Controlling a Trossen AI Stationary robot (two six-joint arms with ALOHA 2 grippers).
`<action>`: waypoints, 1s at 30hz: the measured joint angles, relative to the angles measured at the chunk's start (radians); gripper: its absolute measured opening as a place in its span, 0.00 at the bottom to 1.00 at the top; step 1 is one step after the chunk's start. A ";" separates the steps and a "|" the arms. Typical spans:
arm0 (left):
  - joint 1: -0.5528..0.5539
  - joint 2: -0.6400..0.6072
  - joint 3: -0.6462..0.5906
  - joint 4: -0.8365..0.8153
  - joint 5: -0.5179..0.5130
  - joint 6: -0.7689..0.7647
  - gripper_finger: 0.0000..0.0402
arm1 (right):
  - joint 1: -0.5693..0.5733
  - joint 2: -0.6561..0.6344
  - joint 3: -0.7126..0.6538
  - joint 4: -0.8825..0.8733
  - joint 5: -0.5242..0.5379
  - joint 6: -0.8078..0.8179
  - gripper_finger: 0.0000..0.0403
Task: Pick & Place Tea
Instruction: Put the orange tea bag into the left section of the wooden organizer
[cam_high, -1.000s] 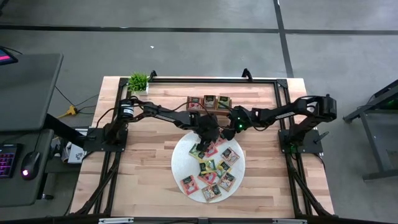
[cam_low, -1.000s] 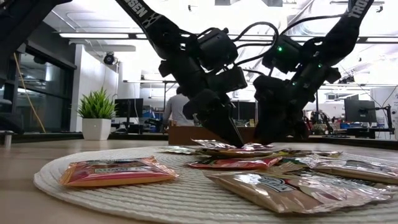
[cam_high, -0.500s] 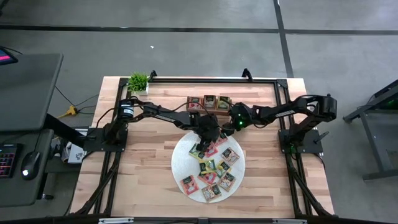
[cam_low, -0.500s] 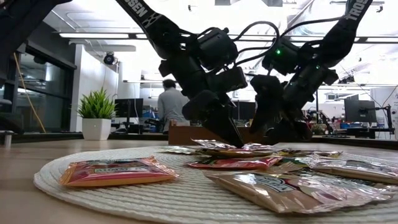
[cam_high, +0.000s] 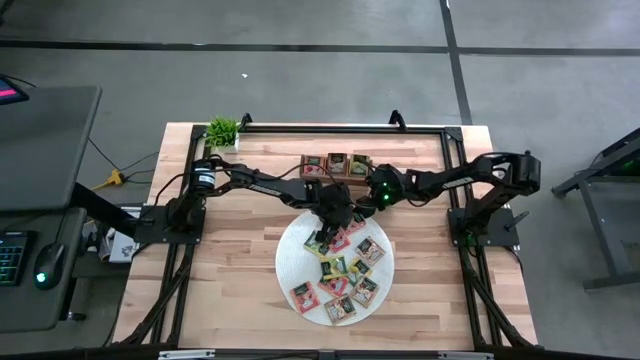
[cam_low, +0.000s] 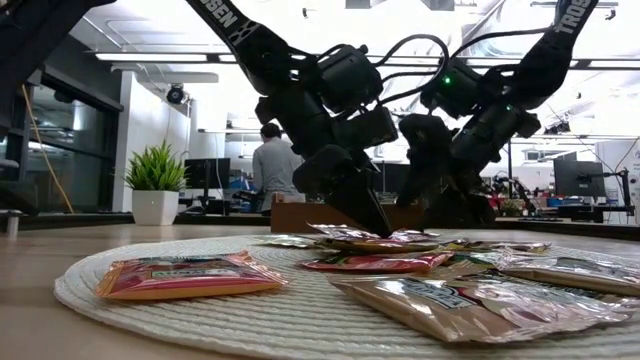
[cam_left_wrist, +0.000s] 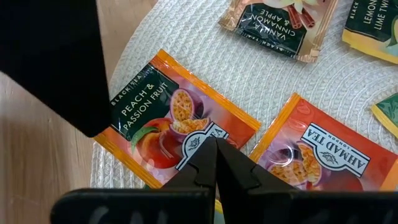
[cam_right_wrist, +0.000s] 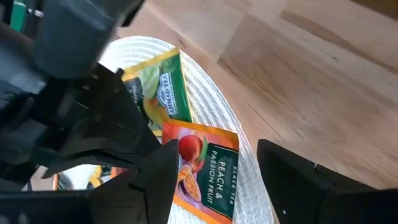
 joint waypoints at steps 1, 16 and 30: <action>0.000 0.000 0.000 0.000 0.000 0.000 0.00 | 0.000 0.012 0.000 0.005 -0.004 0.001 0.52; 0.000 0.000 -0.005 -0.002 0.018 0.000 0.00 | 0.000 0.090 0.001 0.112 -0.064 0.040 0.48; -0.001 0.000 -0.005 -0.004 0.024 0.000 0.00 | 0.001 0.091 0.000 0.109 -0.052 0.040 0.11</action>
